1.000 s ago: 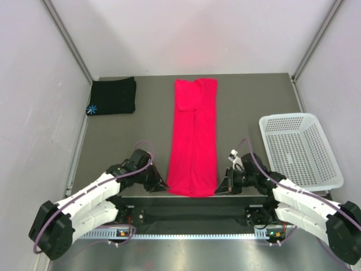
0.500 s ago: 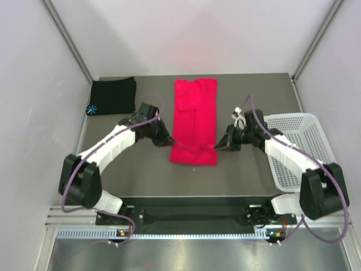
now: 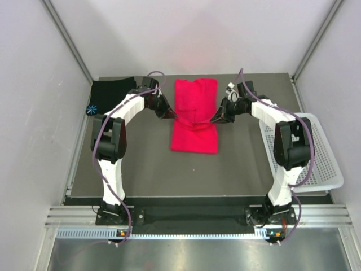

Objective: Fold and stack the t-shirts
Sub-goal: Fold the tshirt

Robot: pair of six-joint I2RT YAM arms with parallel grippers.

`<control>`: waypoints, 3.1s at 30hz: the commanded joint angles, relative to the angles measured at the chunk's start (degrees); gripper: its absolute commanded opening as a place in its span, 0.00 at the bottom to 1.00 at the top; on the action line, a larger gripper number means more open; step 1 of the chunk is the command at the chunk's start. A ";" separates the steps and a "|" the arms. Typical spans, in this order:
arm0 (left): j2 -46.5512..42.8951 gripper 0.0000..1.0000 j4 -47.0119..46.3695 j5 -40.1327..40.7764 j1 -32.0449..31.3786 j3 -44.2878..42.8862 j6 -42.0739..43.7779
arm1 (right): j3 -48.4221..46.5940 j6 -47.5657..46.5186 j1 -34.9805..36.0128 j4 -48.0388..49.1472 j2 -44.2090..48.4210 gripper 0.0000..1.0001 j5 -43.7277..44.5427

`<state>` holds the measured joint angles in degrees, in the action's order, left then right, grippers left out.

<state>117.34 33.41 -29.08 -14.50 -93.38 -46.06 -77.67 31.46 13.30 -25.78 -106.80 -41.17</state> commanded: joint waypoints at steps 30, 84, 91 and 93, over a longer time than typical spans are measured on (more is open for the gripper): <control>17.66 0.00 -6.87 -7.04 3.51 -19.72 -4.91 | -25.07 -0.97 -5.83 -3.13 -21.07 0.00 -5.06; 5.01 0.31 -14.82 -7.91 3.26 -12.45 3.54 | -32.47 -1.41 -6.27 -2.88 -21.17 0.35 -1.90; 10.71 0.23 -24.34 -12.14 0.18 -11.63 -1.04 | -28.68 3.51 -2.58 6.17 -23.01 0.20 -3.57; 14.03 0.20 -24.53 -13.02 0.09 -13.31 -2.62 | -28.77 5.00 -2.58 8.45 -24.67 0.12 -3.92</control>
<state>127.00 14.31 -39.33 -14.83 -104.29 -46.65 -106.34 34.50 10.39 -24.53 -130.74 -43.92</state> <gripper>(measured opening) 0.207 0.148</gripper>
